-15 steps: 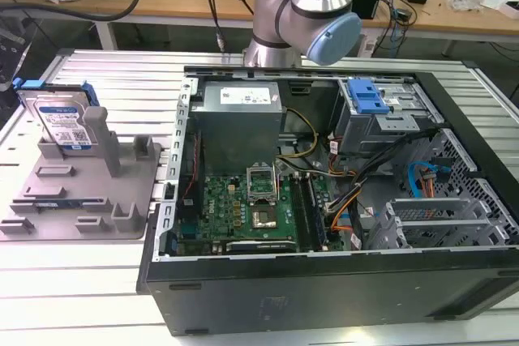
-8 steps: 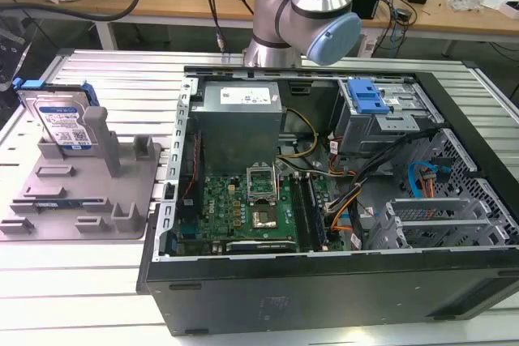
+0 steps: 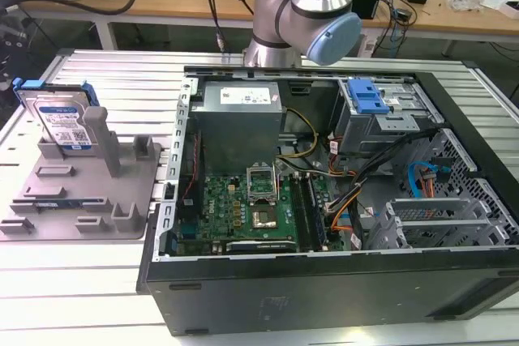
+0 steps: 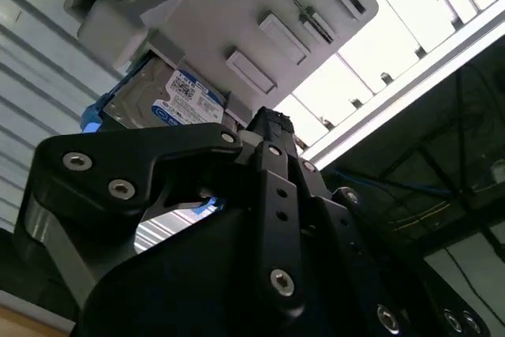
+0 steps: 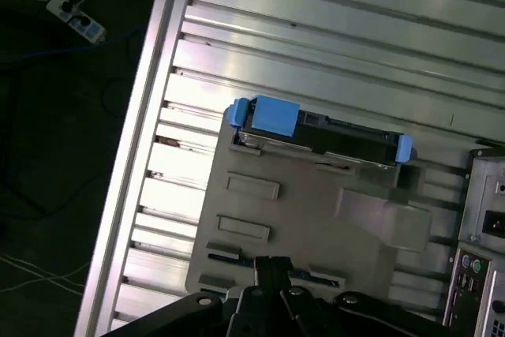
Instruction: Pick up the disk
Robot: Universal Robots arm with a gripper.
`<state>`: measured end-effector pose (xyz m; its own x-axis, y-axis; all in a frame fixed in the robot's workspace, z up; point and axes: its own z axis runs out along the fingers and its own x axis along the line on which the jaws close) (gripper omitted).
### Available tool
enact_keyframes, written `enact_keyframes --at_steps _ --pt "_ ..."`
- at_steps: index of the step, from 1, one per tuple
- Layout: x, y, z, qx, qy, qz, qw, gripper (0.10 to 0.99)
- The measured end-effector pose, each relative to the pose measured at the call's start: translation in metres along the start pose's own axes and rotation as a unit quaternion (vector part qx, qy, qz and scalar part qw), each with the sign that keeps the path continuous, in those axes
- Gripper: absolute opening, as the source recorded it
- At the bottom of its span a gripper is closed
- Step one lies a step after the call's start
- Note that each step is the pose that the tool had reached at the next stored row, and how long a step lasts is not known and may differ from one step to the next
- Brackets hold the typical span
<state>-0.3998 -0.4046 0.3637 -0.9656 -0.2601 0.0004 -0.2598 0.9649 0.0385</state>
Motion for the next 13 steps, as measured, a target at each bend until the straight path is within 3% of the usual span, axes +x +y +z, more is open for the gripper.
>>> enact_keyframes --at_steps 4,7,10,13 --pt "0.0 0.0 0.0 0.0 0.0014 -0.037 0.9993 0.106" --pt "0.0 0.0 0.0 0.0 0.0027 -0.07 0.9975 0.106" --pt "0.0 0.0 0.0 0.0 0.004 -0.102 0.9947 0.169" --pt "0.0 0.0 0.0 0.0001 0.0053 -0.137 0.9906 0.357"
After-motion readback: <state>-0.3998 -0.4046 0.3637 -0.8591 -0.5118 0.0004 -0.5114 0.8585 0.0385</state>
